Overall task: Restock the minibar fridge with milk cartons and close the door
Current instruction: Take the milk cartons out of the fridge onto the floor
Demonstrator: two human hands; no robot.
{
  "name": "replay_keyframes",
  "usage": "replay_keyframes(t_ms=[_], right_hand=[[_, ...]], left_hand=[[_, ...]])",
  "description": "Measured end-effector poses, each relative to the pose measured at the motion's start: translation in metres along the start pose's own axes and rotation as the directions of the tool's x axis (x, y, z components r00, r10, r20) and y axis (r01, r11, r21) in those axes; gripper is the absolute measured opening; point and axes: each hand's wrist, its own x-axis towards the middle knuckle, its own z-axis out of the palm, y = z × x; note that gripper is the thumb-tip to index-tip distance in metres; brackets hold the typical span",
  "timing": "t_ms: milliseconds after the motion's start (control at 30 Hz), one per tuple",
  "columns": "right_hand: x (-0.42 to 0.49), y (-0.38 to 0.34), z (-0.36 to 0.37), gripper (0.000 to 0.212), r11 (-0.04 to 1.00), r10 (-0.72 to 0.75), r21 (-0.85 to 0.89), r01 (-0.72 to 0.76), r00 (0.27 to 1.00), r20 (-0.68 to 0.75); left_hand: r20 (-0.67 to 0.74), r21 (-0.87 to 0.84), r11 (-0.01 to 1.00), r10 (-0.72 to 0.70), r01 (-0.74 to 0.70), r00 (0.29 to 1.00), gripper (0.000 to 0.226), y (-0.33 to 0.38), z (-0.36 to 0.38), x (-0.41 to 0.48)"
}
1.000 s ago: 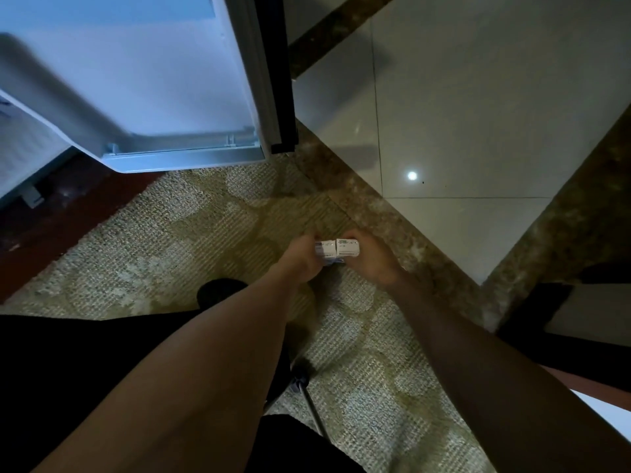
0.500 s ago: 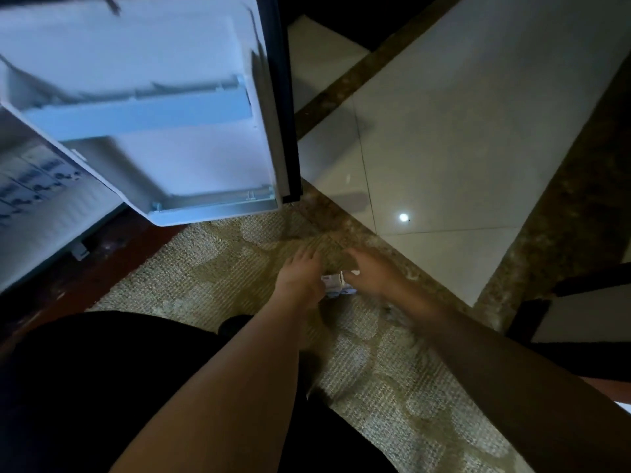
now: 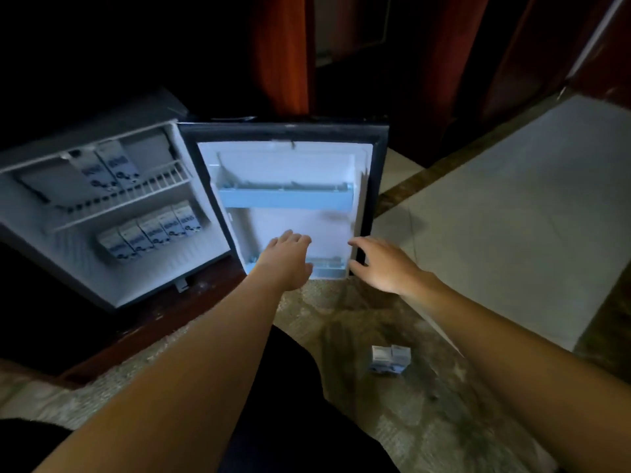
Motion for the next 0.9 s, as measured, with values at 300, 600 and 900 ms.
replay_keyframes(t_ms=[300,600,900], right_hand=[[0.061,-0.119,-0.012,0.054,0.961,-0.262,-0.085,0.265,0.964,0.047],[0.11,-0.227,0.014,0.054,0.894,-0.426,-0.109,0.436,0.899,0.1],[0.176,-0.298,0.061,0.057,0.805,-0.569,-0.146,0.575,0.818,0.085]], left_hand=[[-0.1,0.044,0.986,-0.154,0.159,0.983,0.06,-0.09,-0.059,-0.063],[-0.174,-0.001,0.947,-0.316,0.32,0.933,0.059,-0.186,-0.074,-0.109],[-0.259,-0.073,0.901,-0.431,0.427,0.865,0.052,-0.271,-0.062,-0.109]])
